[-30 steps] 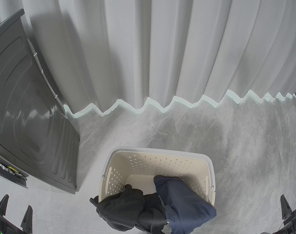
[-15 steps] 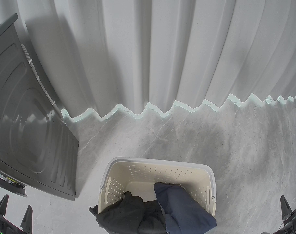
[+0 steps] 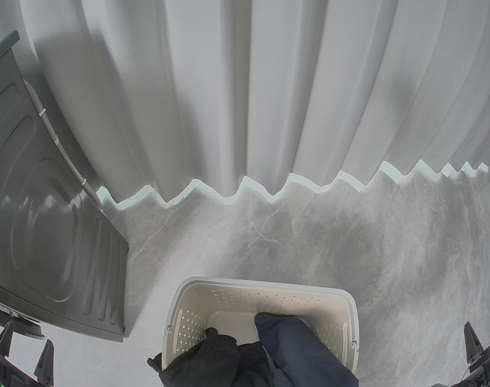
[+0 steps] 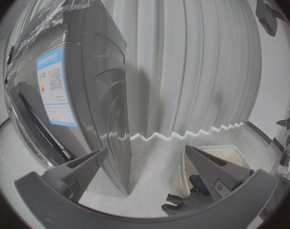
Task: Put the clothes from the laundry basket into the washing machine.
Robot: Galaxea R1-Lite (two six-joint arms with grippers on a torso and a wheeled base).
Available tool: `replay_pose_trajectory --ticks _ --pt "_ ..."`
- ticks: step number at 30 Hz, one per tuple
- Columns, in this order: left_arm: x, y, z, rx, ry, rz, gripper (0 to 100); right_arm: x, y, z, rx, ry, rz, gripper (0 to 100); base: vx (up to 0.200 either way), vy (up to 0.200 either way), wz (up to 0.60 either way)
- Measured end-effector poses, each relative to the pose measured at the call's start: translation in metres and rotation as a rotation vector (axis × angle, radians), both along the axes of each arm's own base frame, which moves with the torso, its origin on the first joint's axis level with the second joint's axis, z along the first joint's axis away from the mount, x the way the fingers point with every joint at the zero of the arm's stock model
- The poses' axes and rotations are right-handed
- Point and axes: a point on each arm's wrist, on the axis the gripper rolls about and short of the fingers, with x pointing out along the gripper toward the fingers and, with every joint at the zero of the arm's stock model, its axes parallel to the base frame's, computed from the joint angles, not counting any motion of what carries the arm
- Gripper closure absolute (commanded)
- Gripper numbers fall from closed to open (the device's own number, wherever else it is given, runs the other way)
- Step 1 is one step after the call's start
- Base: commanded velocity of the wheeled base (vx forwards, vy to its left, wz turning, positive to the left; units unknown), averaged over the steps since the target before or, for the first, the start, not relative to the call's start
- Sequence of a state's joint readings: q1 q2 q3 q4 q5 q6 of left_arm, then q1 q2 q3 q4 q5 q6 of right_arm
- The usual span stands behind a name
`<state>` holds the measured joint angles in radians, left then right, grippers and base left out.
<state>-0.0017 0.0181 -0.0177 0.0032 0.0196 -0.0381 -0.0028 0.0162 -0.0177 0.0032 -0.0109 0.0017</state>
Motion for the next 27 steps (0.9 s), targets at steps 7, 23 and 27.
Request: replay_pose_trajectory --ticks 7,23,27 --pt "0.0000 0.0000 0.0000 0.000 0.000 0.000 0 0.0000 0.0000 0.0000 0.001 0.000 0.000 0 0.086 0.000 0.00" --pt "0.0000 0.0000 0.0000 0.000 0.000 0.000 0 0.0000 0.0000 0.0000 0.000 0.000 0.000 0 0.113 0.000 0.00" --pt "0.0000 0.0000 0.0000 0.000 0.000 0.000 0 0.0000 0.0000 0.0000 0.000 0.000 0.000 0 0.000 0.000 0.00"
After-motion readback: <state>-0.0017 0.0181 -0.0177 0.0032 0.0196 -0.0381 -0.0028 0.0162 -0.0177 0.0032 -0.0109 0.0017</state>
